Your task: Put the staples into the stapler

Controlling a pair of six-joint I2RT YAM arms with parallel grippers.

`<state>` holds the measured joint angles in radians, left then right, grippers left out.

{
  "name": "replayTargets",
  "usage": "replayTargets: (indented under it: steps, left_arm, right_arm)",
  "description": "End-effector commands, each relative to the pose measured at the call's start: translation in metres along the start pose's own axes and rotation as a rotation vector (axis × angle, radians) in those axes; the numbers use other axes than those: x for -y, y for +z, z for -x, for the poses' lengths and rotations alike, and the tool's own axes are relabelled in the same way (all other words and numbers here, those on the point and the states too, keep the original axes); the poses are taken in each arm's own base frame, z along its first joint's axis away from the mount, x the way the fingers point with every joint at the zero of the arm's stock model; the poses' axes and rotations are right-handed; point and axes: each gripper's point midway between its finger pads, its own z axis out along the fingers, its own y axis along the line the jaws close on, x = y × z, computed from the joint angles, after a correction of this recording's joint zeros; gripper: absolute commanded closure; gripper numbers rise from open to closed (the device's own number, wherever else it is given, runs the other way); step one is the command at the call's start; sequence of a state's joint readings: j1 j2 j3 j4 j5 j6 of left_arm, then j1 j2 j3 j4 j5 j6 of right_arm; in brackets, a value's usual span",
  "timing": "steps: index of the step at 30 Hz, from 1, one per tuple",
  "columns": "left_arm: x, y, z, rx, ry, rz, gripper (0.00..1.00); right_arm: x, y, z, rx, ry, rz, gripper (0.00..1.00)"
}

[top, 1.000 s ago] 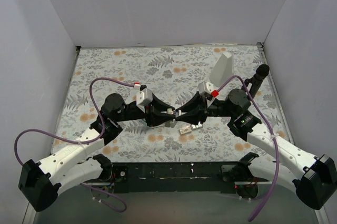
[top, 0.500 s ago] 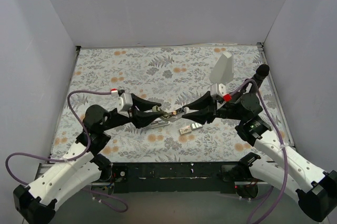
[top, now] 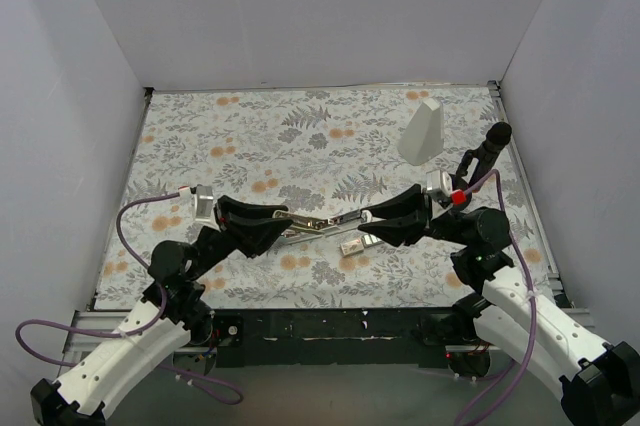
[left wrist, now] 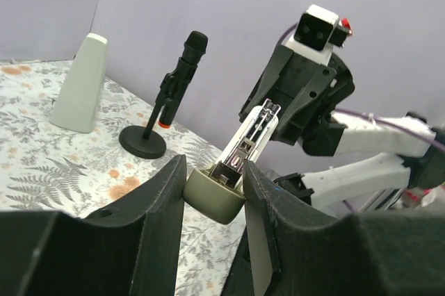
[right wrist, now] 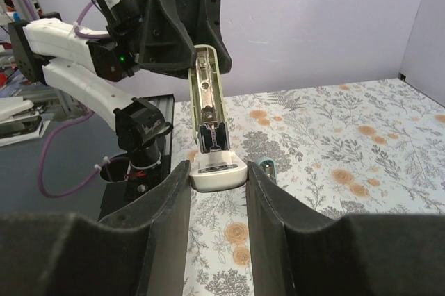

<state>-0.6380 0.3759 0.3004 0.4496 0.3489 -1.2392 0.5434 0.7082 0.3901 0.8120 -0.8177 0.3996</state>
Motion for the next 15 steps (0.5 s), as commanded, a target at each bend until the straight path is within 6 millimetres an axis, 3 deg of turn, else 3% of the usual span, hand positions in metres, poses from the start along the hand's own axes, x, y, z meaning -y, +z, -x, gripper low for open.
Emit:
replayTargets:
  steps: [1, 4, 11, 12, 15]
  left_arm:
    - [-0.031, -0.01, 0.058, 0.331, -0.18, 0.199, 1.0]
    - [-0.03, -0.014, 0.067, 0.402, -0.289, 0.195, 1.0]
    - [-0.015, 0.007, 0.072, 0.287, -0.197, 0.159, 1.0]
    - [-0.016, 0.009, 0.071, 0.268, -0.165, 0.164, 1.0]
    - [-0.019, 0.02, 0.066, 0.196, -0.136, 0.184, 0.99]
  right_arm:
    - [-0.007, -0.008, 0.051, 0.192, -0.152, -0.016, 0.99]
    - [-0.008, -0.009, 0.049, 0.2, -0.152, -0.01, 0.99]
    - [0.004, -0.001, 0.039, 0.115, -0.127, -0.011, 0.99]
    - [0.009, -0.001, 0.031, 0.079, -0.091, -0.028, 0.99]
    - [0.019, 0.004, 0.032, 0.023, -0.125, -0.047, 0.99]
